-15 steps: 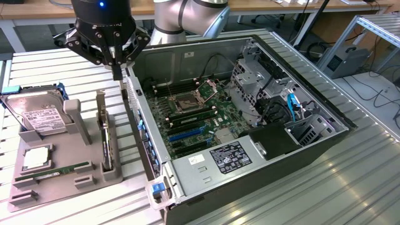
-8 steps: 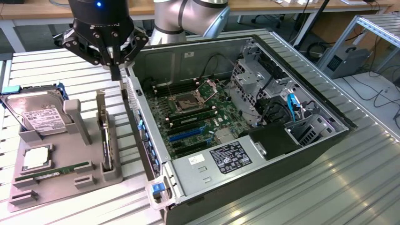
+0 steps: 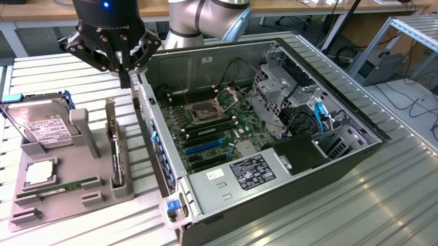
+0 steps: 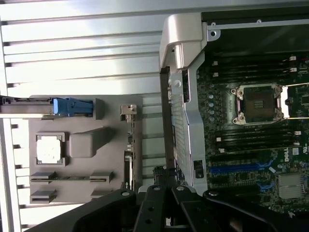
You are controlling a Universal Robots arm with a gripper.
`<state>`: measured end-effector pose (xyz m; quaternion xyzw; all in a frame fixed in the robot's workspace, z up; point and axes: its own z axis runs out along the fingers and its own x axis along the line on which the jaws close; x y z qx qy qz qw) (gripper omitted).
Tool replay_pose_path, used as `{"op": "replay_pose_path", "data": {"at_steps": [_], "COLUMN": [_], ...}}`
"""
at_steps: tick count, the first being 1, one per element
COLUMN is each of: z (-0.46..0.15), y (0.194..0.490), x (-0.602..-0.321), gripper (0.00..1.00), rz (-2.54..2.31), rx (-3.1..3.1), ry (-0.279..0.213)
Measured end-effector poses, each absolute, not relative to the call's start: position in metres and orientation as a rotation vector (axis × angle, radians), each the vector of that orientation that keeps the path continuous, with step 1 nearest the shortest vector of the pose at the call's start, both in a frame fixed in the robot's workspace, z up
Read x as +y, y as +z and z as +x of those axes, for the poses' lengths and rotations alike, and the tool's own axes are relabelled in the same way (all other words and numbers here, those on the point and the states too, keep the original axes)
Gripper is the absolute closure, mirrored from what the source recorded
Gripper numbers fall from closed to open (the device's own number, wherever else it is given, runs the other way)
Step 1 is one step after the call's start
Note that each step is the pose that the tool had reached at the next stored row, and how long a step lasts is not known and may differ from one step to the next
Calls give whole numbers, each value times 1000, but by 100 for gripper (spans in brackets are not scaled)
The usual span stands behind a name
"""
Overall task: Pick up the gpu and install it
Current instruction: 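Reach for the gpu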
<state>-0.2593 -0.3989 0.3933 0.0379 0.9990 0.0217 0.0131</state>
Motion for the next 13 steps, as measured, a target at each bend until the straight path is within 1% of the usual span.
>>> {"op": "replay_pose_path", "data": {"at_steps": [13], "z": [-265], "y": [393], "x": [-399], "gripper": [89], "rz": [118], "rx": [3112], "ry": [68]}}
